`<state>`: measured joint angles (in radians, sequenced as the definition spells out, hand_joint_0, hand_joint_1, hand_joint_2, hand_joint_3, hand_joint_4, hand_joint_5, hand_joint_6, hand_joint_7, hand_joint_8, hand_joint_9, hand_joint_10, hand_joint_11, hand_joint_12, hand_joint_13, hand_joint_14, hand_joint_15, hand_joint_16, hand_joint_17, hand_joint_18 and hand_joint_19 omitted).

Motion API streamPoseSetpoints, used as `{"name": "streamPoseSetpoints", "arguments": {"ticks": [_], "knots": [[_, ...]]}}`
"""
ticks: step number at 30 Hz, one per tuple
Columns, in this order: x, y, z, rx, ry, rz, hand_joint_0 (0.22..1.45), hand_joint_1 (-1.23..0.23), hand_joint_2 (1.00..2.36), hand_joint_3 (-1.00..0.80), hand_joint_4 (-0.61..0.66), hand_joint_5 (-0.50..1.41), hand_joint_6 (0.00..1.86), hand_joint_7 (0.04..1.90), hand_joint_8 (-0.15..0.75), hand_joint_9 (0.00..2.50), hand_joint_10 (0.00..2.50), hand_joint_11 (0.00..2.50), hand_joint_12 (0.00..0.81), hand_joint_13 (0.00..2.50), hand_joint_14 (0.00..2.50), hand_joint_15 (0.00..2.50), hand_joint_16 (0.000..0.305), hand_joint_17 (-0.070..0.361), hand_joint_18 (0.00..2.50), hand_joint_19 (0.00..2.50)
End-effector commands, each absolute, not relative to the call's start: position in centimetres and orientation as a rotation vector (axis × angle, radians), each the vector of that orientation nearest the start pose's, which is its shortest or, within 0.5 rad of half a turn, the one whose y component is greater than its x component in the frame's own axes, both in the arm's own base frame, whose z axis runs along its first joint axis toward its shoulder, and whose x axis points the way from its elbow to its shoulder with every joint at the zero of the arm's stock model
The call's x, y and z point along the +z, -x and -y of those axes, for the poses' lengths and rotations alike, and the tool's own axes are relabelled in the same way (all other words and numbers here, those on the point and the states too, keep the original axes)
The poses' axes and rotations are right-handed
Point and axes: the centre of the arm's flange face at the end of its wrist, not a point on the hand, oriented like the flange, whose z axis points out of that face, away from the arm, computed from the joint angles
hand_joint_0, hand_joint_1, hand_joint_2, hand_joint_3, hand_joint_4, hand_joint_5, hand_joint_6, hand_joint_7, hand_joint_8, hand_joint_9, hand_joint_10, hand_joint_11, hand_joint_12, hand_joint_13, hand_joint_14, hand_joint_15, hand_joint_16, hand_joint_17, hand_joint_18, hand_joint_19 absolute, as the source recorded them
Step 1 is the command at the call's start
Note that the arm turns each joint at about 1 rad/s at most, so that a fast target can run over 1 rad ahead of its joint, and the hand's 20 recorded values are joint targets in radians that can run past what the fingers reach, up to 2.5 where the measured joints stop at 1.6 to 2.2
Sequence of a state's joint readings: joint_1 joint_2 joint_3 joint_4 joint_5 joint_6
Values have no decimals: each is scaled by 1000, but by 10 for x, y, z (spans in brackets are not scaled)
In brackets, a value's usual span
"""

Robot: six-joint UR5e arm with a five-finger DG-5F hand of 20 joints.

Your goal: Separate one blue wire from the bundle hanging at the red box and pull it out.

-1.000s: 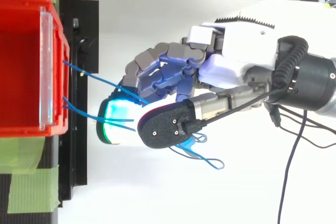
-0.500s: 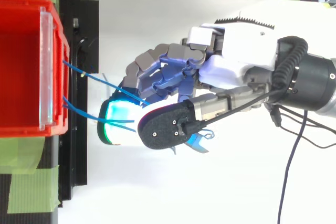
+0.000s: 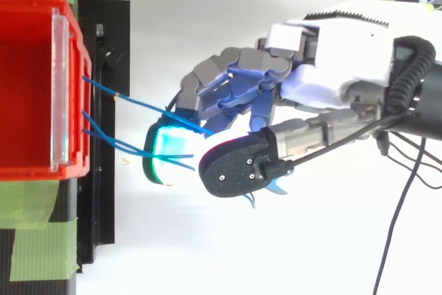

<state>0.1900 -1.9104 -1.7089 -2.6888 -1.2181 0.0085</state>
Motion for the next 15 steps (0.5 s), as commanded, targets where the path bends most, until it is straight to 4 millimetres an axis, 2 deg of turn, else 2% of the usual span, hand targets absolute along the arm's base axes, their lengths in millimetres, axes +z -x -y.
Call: {"name": "streamPoseSetpoints", "arguments": {"ticks": [1,4,8,9,10,15], "knots": [[289,-597,57,1055,-1290,-1122,656,-699,1021,-173,225,-216,875,747,342,619,12,474,401,1485,23,1197,59,133,756,454],[290,-596,57,1037,-1285,-1131,655,-700,1022,-175,219,-216,875,747,338,631,12,502,402,1485,24,1202,59,133,758,444],[294,-594,59,1002,-1264,-1135,654,-699,1021,-170,220,-217,874,753,351,722,15,703,392,1496,24,1231,59,133,758,437],[295,-594,59,995,-1259,-1135,654,-698,1022,-171,217,-217,874,755,356,760,17,770,391,1496,23,1235,59,132,756,445],[297,-594,60,990,-1257,-1132,654,-697,1021,-173,219,-217,874,753,361,827,17,970,392,1498,22,1248,59,132,757,442],[297,-593,61,963,-1247,-1134,654,-686,1021,-177,220,-218,876,755,365,867,15,1078,387,1500,21,1268,59,133,753,445]]}}
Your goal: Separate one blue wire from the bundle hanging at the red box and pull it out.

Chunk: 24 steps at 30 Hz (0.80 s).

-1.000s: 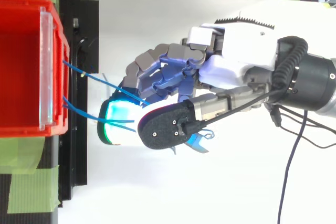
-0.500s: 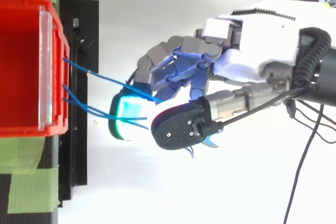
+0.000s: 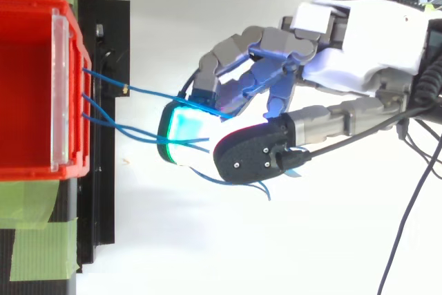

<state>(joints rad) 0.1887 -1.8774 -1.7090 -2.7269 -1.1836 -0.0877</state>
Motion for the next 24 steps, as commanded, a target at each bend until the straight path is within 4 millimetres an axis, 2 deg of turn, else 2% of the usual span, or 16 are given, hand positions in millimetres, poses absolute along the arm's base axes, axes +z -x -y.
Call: {"name": "streamPoseSetpoints", "arguments": {"ticks": [1,5,15,24], "knots": [[297,-593,61,963,-1247,-1134,653,-683,1021,-175,222,-218,876,753,365,891,14,1106,390,1497,20,1275,59,133,750,451],[297,-593,62,960,-1247,-1134,650,-678,1021,-175,221,-220,876,758,368,964,11,1230,391,1488,20,1273,59,133,750,446],[297,-593,62,960,-1247,-1134,652,-677,1021,-176,226,-220,876,756,365,967,11,1232,389,1482,20,1268,60,134,744,463],[297,-593,61,964,-1248,-1133,665,-797,1018,-263,224,-218,886,789,364,957,12,1236,381,1475,21,1300,60,135,748,461]]}}
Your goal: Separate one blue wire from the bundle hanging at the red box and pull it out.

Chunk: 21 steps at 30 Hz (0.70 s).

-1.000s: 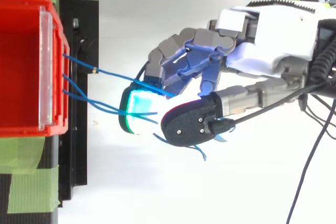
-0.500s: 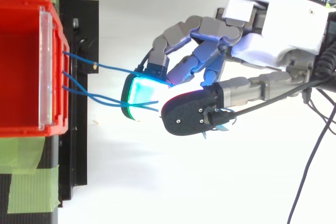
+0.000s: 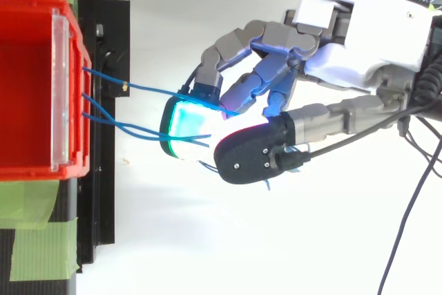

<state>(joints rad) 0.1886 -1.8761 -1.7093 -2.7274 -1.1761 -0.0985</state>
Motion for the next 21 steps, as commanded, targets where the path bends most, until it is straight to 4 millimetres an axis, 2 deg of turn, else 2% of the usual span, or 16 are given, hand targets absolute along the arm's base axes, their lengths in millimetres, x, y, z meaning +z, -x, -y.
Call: {"name": "streamPoseSetpoints", "arguments": {"ticks": [1,14,21], "knots": [[297,-593,61,964,-1248,-1133,666,-806,1017,-265,227,-219,886,794,363,954,12,1222,380,1475,22,1300,60,135,747,449],[297,-593,61,962,-1246,-1135,679,-853,1013,-330,224,-219,890,819,357,930,12,1218,380,1467,20,1311,59,134,741,461],[297,-593,62,959,-1246,-1135,639,-769,1009,-399,226,-220,890,822,356,924,13,1218,374,1466,19,1310,59,133,736,473]]}}
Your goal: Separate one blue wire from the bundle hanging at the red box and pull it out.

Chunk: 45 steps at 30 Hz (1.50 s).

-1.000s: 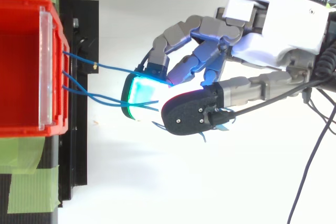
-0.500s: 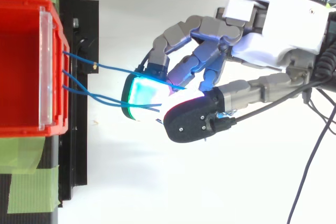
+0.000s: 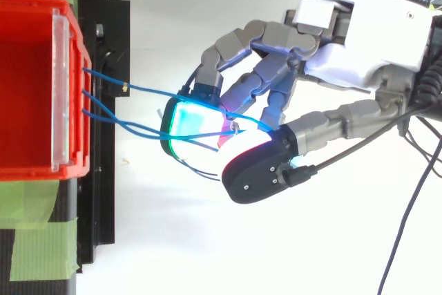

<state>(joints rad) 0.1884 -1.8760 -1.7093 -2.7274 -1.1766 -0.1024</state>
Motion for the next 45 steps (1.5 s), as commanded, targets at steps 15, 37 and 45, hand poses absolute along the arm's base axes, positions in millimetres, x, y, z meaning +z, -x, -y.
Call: {"name": "streamPoseSetpoints", "arguments": {"ticks": [15,37,45], "knots": [[297,-593,62,959,-1246,-1135,608,-639,1012,-356,237,-218,892,820,366,946,13,1199,380,1478,18,1297,60,135,745,508],[297,-593,62,953,-1249,-1129,642,-838,1019,-216,211,-216,917,876,366,953,13,1223,386,1476,19,1325,59,133,776,520],[297,-593,62,953,-1249,-1129,682,-943,1010,-358,217,-226,916,897,355,885,14,1210,383,1439,20,1327,59,133,777,491]]}}
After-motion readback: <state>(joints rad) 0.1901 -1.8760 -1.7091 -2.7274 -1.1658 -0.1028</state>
